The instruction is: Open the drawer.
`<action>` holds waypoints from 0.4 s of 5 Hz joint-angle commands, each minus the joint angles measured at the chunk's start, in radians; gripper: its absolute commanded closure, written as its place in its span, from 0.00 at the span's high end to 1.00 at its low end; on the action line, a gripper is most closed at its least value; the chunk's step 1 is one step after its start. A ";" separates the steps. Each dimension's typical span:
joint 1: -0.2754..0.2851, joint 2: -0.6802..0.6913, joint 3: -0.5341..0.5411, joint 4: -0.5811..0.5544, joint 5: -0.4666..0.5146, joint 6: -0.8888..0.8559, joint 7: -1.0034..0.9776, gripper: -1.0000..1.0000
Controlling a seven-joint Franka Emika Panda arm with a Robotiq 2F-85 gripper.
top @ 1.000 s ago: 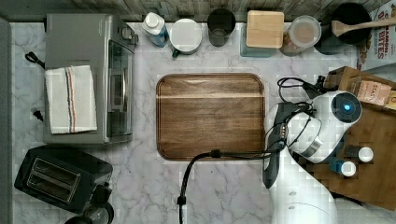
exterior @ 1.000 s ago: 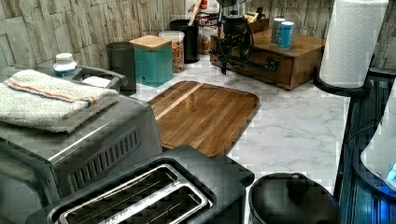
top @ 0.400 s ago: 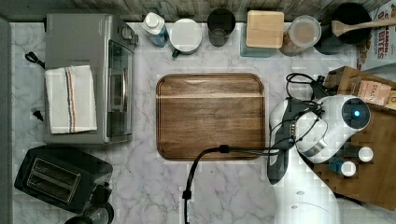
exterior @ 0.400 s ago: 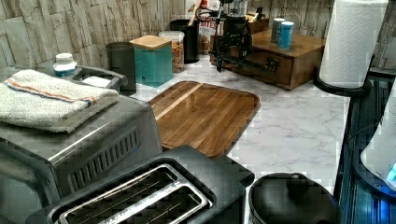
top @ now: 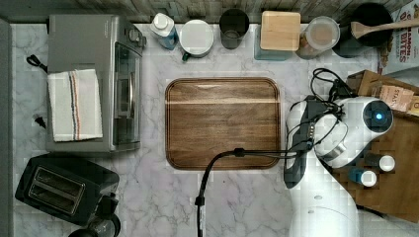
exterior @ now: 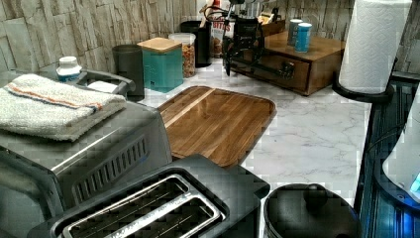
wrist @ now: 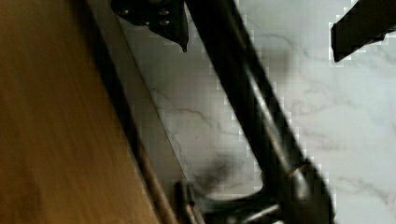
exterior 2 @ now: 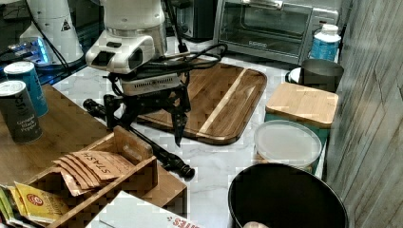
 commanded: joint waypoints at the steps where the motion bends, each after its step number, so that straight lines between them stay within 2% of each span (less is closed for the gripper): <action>1: 0.270 0.067 0.207 0.149 0.088 0.045 0.205 1.00; 2: 0.269 0.051 0.220 0.185 0.083 -0.037 0.236 1.00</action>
